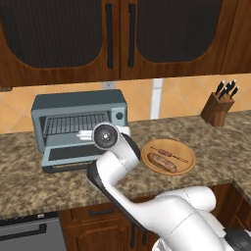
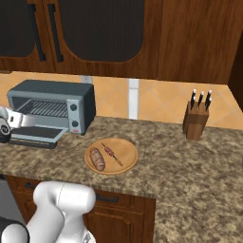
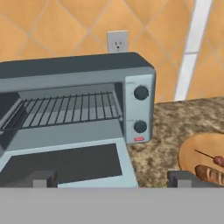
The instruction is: Pick up the kebab skewer and baguette bread, and place them inside the toaster oven. Close the toaster oven door and start by setting the timer.
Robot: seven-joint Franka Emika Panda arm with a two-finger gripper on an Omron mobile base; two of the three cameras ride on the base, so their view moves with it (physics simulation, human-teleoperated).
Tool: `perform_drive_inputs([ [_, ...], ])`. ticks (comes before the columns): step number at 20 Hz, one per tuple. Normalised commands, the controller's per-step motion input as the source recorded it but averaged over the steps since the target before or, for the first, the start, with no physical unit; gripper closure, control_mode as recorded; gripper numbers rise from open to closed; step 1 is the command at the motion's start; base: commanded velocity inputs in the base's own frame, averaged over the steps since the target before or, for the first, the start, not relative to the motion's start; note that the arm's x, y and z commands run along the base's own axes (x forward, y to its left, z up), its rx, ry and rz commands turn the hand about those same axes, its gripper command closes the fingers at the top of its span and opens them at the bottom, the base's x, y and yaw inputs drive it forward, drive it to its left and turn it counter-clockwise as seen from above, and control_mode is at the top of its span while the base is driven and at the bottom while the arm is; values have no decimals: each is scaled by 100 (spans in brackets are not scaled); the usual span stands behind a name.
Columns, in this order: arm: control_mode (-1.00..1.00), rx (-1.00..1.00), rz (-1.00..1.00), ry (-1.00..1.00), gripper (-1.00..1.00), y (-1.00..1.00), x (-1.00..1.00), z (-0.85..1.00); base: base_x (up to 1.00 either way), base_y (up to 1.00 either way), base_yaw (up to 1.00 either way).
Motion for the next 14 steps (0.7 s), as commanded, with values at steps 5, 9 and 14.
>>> perform_drive_inputs([
  [5,-100,0,0,-6,-100,52,53,-14,0,0,0],
  [9,-100,0,-2,-1,-100,43,73,0,0,0,0],
  [14,-100,0,0,0,-100,18,69,0,0,0,0],
])
